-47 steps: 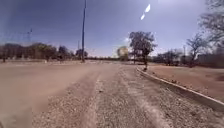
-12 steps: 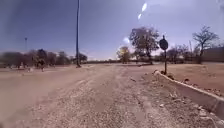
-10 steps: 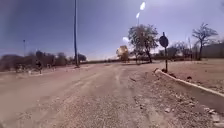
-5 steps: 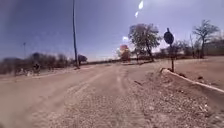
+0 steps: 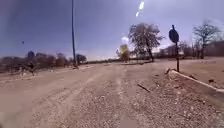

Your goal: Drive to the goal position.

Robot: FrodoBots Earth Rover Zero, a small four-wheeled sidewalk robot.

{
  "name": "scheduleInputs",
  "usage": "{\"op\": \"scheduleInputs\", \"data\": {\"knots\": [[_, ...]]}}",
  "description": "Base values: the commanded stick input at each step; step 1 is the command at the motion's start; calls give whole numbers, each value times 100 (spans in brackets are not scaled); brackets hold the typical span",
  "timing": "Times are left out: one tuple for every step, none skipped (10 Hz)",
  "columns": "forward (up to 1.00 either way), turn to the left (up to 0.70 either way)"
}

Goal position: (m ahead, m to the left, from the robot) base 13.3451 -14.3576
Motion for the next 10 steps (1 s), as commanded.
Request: {"op": "scheduleInputs", "data": {"knots": [[100, -27], [100, -27], [100, -25], [100, -2], [100, 0], [100, 0], [100, 0], [100, 0], [100, 0], [100, 0]]}}
